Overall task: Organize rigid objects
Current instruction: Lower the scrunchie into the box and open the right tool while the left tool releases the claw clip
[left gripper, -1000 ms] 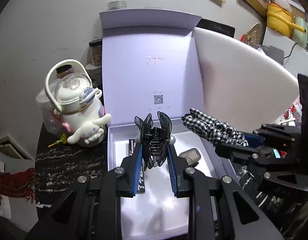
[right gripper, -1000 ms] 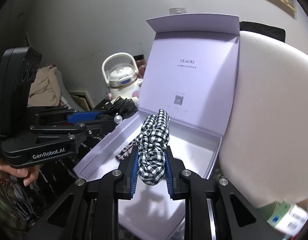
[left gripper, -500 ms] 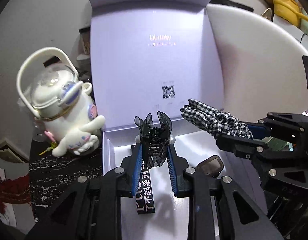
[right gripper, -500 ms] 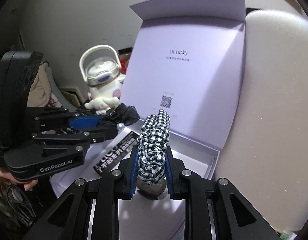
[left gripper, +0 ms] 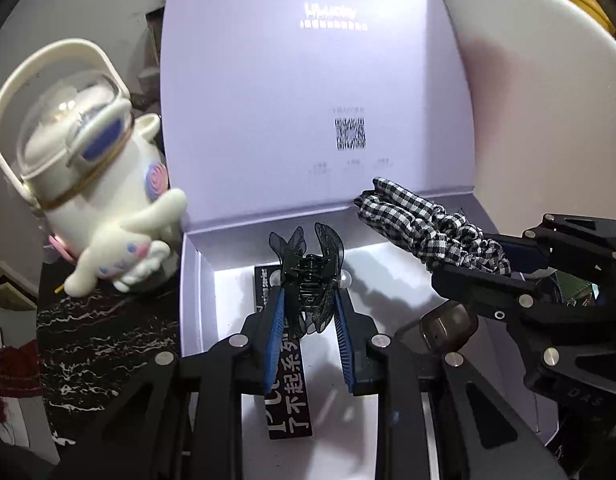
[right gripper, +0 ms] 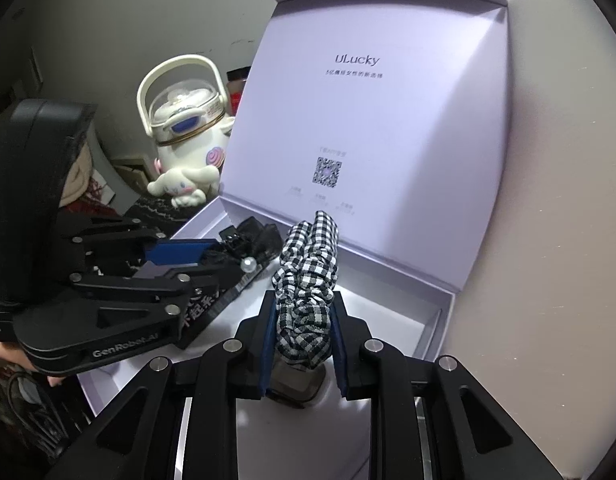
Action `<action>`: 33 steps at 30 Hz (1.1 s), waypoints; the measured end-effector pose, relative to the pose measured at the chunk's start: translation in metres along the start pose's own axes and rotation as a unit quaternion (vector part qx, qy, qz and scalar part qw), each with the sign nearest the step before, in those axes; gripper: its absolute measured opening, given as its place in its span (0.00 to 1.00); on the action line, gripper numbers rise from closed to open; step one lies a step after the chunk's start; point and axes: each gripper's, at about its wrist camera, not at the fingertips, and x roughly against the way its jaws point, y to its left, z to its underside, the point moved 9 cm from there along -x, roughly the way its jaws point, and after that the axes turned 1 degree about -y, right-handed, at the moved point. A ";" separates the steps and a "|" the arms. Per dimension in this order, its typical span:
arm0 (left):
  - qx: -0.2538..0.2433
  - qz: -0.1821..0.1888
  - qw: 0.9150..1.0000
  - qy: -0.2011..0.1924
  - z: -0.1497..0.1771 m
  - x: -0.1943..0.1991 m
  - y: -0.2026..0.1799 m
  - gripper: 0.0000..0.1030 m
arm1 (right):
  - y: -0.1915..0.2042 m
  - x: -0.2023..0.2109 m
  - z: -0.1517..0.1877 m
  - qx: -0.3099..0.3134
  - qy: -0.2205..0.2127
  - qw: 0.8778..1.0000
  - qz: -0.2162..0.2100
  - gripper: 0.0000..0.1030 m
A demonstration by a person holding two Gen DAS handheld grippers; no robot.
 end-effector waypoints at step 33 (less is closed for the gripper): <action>0.007 -0.040 0.999 -0.010 0.011 0.015 0.005 0.24 | -0.004 0.013 0.007 -0.006 0.012 1.000 0.027 0.56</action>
